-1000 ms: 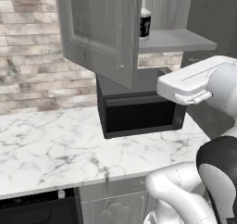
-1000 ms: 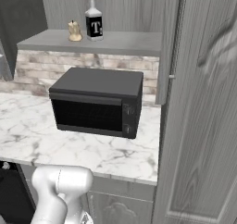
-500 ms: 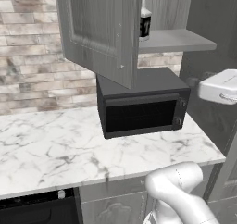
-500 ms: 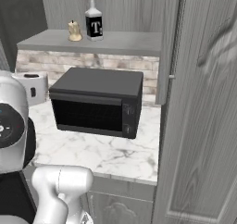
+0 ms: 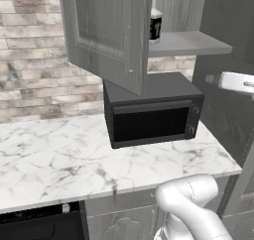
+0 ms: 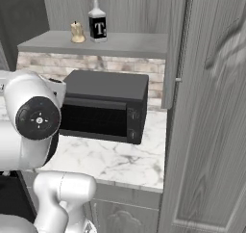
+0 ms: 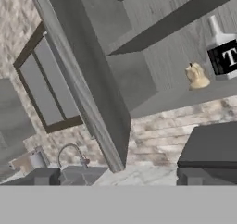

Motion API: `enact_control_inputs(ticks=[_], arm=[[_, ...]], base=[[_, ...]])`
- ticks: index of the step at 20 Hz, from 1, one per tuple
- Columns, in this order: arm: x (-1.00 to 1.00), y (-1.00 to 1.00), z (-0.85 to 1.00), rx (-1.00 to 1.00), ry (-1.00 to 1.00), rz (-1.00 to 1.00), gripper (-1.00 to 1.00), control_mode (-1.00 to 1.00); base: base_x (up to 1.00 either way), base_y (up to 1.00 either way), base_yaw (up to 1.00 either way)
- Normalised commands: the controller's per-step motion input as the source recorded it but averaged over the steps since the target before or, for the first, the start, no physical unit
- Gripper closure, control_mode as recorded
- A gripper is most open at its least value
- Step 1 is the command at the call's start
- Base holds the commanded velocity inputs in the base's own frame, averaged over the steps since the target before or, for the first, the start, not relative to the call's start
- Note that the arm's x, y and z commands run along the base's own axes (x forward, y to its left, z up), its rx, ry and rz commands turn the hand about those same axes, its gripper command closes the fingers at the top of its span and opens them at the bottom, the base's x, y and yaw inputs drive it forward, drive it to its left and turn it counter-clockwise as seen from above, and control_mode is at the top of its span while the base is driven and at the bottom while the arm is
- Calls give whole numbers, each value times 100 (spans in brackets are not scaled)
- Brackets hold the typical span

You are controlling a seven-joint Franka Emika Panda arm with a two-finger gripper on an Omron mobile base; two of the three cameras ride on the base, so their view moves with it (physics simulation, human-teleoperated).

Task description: Get the candle and the liquor from the cabinet and move them to the dining counter.

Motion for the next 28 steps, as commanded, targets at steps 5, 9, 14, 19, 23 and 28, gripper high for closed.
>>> enact_control_inputs(ticks=[5, 9, 14, 19, 23, 28], arm=[[54, 0, 24, 13, 39, 0, -100, -100], [52, 0, 3, 5, 36, 0, -100, -100], [54, 4, -1, 3, 32, 0, -100, -100], [48, 33, -8, 4, 21, 2, -100, -100], [25, 37, -18, 8, 7, 6, -100, -100], [18, 29, -22, 10, 3, 7, -100, -100]], base=[[0, 0, 0], [0, 0, 0], [0, 0, 0], [0, 0, 0], [0, 0, 0], [0, 0, 0]])
